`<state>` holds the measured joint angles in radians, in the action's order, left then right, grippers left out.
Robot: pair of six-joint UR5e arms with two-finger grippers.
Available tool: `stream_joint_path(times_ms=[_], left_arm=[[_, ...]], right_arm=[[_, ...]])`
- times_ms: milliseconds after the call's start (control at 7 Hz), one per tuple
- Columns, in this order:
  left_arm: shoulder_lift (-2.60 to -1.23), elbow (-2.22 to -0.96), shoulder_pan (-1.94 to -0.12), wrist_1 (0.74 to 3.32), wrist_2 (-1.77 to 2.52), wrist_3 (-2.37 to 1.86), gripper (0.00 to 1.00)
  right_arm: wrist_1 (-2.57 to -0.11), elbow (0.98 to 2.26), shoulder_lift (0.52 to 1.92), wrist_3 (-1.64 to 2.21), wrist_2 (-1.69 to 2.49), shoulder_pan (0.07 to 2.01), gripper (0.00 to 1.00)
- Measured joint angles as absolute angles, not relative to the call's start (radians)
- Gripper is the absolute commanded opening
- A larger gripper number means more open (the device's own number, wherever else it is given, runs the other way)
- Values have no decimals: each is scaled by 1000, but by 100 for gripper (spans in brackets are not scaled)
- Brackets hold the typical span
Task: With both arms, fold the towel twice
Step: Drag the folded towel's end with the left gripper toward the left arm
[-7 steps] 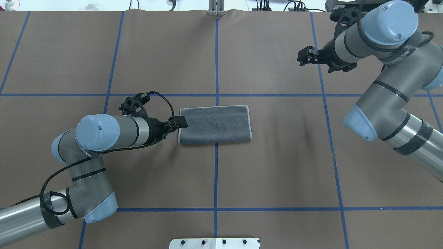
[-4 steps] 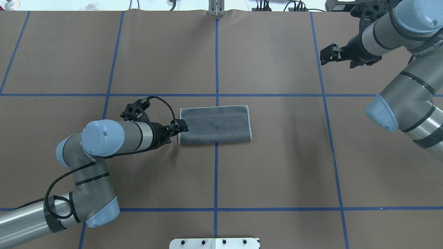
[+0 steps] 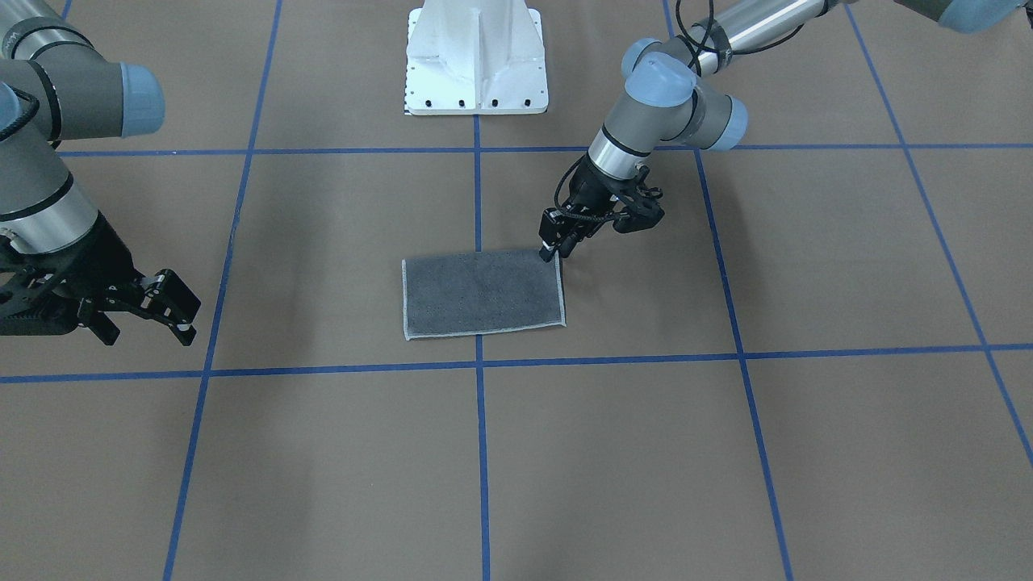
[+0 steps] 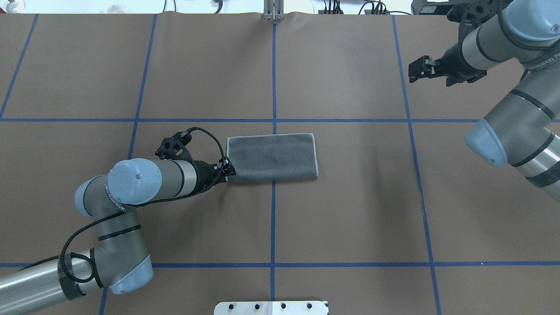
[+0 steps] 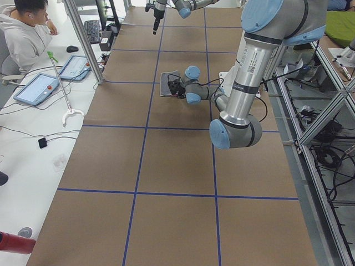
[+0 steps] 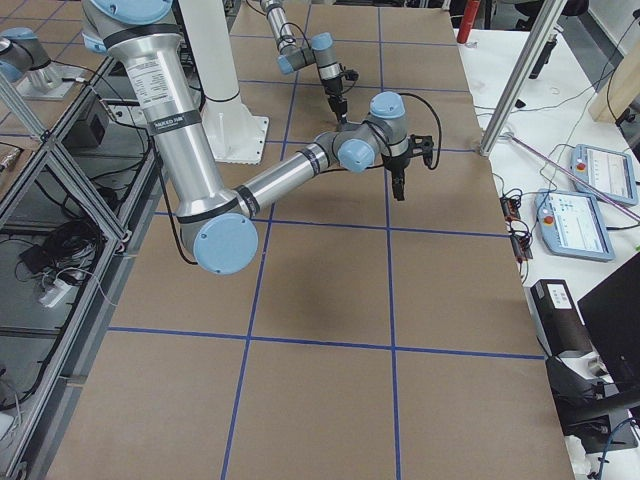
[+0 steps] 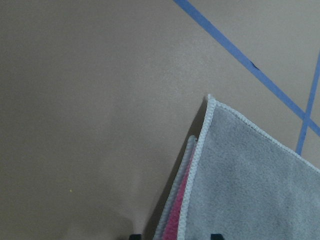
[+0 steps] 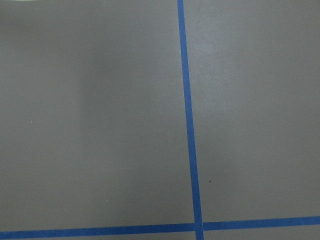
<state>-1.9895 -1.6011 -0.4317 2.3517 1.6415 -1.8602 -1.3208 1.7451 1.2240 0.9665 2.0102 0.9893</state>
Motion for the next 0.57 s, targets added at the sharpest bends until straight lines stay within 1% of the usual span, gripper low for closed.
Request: stream_joint_path(times_ms=[143,571], left_arm=[[-1990,-1601,-431,2352,1641,-1861,32],[-1990,-1602,-431,2353,1642,-1857,33]], right_arm=[[-1321,1746,1225,966,2010,989,100],[-1321,1749,1226,966,2010,989,100]])
